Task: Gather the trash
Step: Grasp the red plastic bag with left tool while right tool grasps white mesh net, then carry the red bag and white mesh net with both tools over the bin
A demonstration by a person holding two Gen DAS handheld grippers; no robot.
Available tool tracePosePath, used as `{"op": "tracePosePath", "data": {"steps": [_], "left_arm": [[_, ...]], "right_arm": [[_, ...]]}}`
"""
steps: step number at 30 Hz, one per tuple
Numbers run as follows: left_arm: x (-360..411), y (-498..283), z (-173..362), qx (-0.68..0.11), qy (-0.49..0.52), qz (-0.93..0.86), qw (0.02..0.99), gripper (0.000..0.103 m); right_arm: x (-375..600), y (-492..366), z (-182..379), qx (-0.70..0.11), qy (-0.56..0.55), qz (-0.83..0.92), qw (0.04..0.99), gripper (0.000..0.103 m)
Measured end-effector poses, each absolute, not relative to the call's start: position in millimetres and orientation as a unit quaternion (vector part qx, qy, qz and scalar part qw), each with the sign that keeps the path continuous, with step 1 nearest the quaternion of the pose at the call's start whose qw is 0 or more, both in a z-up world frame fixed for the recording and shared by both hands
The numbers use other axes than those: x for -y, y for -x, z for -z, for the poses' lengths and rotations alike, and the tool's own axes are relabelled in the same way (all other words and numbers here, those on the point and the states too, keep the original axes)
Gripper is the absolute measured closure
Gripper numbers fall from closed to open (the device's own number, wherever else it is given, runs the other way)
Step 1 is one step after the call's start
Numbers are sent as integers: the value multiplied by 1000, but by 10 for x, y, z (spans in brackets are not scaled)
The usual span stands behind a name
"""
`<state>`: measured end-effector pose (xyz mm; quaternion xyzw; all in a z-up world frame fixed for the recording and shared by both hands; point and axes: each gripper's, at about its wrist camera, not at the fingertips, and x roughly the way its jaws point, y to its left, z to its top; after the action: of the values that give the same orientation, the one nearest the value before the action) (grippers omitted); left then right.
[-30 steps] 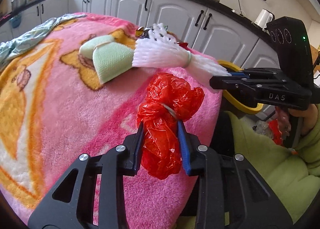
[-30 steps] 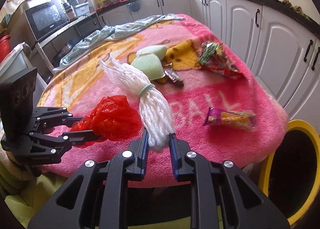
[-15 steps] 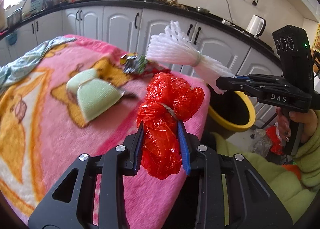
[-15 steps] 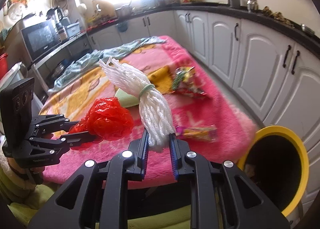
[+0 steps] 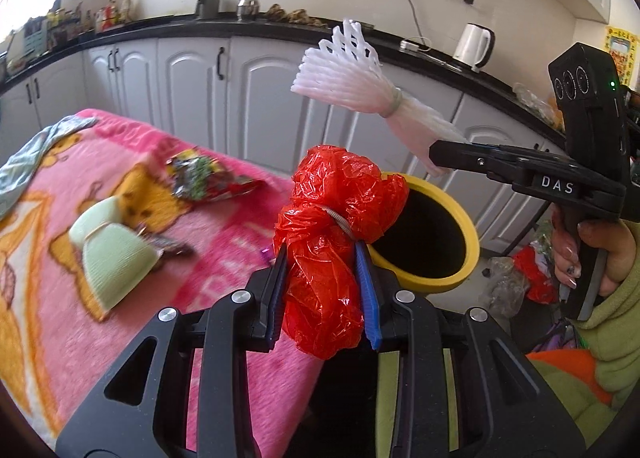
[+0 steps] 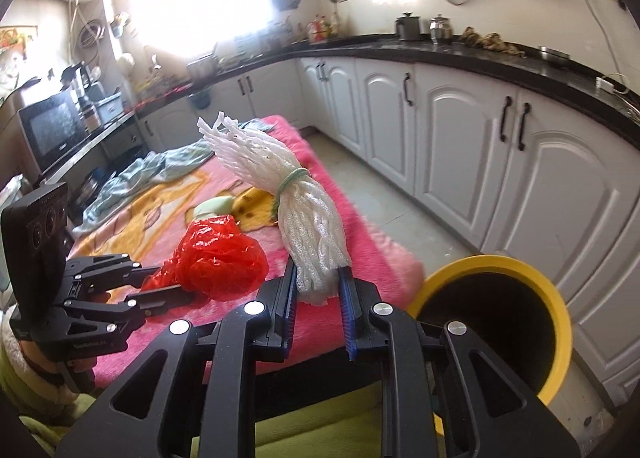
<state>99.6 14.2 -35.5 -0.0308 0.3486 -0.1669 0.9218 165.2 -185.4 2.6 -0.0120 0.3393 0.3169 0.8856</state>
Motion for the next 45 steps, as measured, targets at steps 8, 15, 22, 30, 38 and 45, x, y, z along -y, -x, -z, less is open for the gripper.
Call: {"op": "tracePosePath", "data": {"steps": [8, 15, 22, 30, 38, 45], "left_arm": [[223, -1123, 264, -338, 14, 197, 920, 79], [486, -1221, 238, -335, 2, 219, 917, 79], [682, -1325, 215, -333, -4, 233, 914, 79], [908, -1476, 186, -332, 0, 248, 910, 79], [1040, -1667, 248, -338, 12, 250, 907, 78], [1241, -1881, 389, -356, 11, 249, 901, 78]], "right_arm": [[2182, -1670, -92, -325, -3, -287, 901, 85], [2491, -1674, -120, -316, -24, -259, 912, 85], [2794, -1650, -137, -309, -49, -229, 922, 85], [3016, -1643, -147, -300, -61, -204, 930, 85], [3161, -1651, -119, -299, -69, -175, 936, 85], [3341, -1723, 13, -313, -82, -149, 935, 84]]}}
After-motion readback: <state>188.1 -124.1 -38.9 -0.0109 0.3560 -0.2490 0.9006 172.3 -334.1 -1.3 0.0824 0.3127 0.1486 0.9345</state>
